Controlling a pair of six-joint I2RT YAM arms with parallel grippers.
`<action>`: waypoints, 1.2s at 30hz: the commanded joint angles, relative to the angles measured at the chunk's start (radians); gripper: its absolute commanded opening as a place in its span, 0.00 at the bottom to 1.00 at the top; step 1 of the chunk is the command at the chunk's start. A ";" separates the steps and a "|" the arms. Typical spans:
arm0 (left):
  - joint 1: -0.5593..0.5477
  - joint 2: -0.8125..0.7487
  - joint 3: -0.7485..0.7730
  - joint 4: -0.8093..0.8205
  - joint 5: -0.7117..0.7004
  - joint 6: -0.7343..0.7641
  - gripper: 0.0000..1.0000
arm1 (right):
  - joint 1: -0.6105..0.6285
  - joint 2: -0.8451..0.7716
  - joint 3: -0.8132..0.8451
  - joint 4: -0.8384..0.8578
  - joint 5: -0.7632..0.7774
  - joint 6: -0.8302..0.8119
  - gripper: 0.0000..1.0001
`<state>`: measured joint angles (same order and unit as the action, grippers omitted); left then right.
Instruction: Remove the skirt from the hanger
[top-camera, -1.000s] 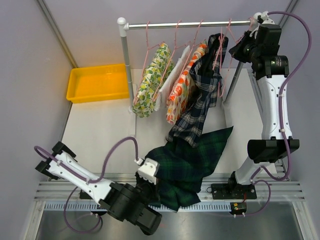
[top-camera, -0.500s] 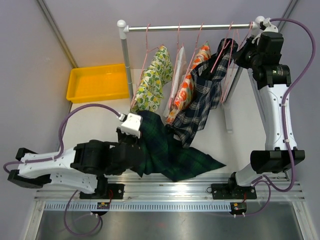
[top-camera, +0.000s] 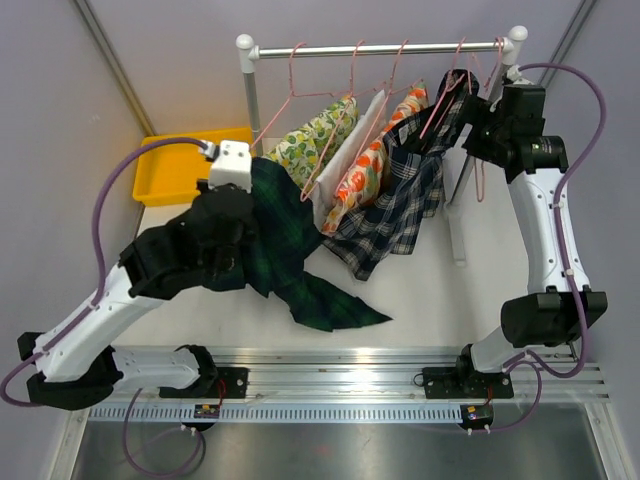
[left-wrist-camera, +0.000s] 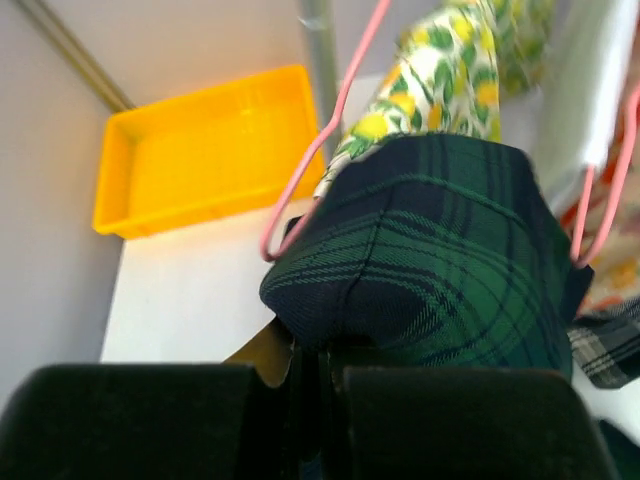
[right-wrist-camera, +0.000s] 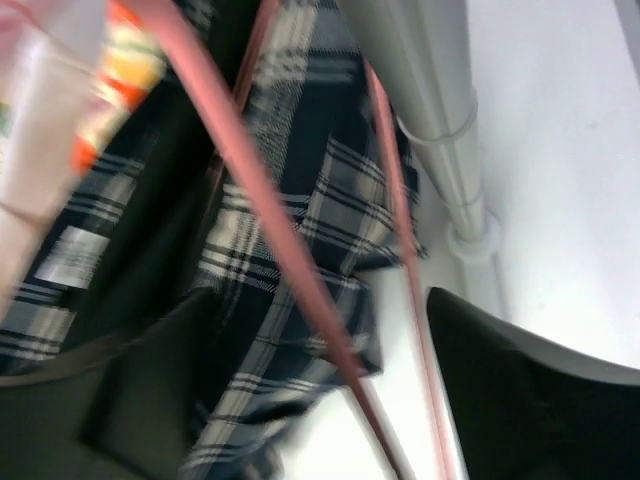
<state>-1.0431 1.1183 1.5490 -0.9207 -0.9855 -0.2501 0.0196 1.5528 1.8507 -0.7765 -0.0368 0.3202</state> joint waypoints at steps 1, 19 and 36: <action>0.072 -0.002 0.143 0.103 -0.031 0.153 0.00 | 0.005 0.004 -0.016 -0.107 0.029 -0.015 0.99; 0.693 0.222 0.479 0.074 0.102 0.219 0.00 | 0.005 -0.101 -0.053 -0.106 0.095 -0.003 1.00; 0.821 0.678 0.940 0.801 0.158 0.522 0.02 | 0.003 -0.290 -0.203 -0.007 0.041 0.075 0.99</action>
<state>-0.2356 1.7809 2.4210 -0.4976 -0.8780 0.1768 0.0196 1.2572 1.6775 -0.8322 0.0479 0.3676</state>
